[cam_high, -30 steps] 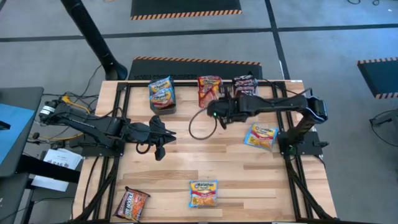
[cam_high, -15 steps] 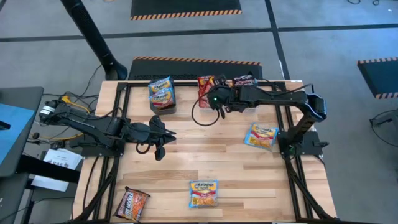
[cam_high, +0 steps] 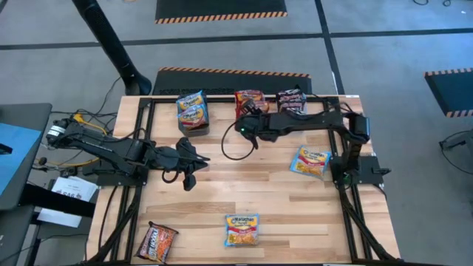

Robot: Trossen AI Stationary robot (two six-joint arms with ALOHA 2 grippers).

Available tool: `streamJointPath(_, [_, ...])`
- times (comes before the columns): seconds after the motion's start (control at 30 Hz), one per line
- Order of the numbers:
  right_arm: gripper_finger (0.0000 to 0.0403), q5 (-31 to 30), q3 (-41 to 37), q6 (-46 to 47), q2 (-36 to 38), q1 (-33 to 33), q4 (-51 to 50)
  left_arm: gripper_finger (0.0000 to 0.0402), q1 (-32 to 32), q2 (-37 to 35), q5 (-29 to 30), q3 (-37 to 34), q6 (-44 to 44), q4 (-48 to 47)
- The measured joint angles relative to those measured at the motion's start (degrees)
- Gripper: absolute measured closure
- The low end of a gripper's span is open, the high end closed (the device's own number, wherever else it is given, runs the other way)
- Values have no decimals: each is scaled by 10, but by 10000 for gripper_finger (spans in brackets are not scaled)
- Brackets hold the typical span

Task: Sort Maruchan noodles
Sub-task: Put the red noodle pack into the left transparent bin

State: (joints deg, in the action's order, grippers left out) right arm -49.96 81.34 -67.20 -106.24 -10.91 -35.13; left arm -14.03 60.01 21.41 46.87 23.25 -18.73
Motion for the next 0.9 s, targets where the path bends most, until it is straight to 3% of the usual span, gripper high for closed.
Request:
streamJointPath(0.3, [396, 6, 0, -8, -11, -4, 2, 402, 0, 0, 0, 0, 0, -4])
streamJointPath(0.9, [329, -12, 0, 16, -11, -4, 9, 401, 0, 0, 0, 0, 1, -4])
